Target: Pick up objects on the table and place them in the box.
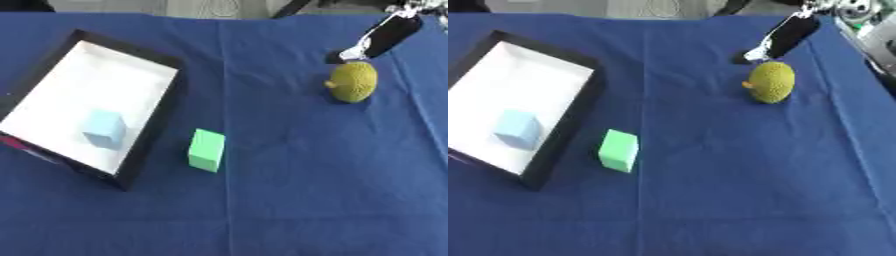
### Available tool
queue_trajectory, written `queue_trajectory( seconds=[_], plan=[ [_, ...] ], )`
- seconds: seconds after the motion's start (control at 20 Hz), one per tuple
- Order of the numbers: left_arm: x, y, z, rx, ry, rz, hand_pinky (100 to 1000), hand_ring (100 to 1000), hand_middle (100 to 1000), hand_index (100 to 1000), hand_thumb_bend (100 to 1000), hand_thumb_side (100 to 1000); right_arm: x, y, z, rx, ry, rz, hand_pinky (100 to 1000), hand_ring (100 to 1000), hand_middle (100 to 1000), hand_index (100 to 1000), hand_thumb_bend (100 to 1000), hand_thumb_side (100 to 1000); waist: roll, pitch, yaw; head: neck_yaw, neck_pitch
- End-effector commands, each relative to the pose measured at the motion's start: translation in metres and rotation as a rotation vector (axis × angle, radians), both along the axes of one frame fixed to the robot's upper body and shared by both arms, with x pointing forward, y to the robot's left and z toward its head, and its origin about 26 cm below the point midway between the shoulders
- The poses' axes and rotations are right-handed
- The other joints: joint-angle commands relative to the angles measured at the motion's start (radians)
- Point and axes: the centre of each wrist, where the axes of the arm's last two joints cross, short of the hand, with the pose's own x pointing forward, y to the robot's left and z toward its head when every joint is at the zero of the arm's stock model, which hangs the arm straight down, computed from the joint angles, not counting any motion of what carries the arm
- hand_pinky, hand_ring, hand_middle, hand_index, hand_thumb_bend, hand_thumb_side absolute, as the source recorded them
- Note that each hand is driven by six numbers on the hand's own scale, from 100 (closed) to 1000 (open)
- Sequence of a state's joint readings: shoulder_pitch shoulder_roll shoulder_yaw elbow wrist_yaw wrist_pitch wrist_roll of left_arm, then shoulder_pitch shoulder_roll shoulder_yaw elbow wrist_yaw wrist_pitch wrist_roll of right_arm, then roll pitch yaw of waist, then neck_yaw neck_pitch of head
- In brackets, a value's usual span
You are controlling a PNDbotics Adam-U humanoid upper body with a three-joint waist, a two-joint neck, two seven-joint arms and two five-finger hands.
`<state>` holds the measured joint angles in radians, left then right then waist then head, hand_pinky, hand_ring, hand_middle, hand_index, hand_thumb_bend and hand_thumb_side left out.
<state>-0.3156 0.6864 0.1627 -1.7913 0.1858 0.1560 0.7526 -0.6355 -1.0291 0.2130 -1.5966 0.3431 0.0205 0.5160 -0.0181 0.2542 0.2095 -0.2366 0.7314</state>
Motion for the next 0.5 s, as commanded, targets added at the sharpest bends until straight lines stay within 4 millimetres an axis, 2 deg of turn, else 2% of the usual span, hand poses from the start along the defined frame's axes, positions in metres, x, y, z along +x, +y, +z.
queue_trajectory(
  seconds=[0.05,0.5],
  plan=[
    [-0.002,0.004,0.010,0.024,-0.020,0.006,658,784,853,878,583,596,-0.004,-0.022,0.011,-0.030,-0.033,-0.074,901,880,806,851,533,330,0.006,-0.014,0.001,-0.004,-0.017],
    [-0.002,0.004,0.009,0.018,-0.022,0.008,660,785,853,878,581,591,-0.006,-0.054,-0.009,-0.048,0.034,-0.166,902,889,823,858,535,352,0.006,-0.007,0.004,0.002,-0.022]
  ],
)
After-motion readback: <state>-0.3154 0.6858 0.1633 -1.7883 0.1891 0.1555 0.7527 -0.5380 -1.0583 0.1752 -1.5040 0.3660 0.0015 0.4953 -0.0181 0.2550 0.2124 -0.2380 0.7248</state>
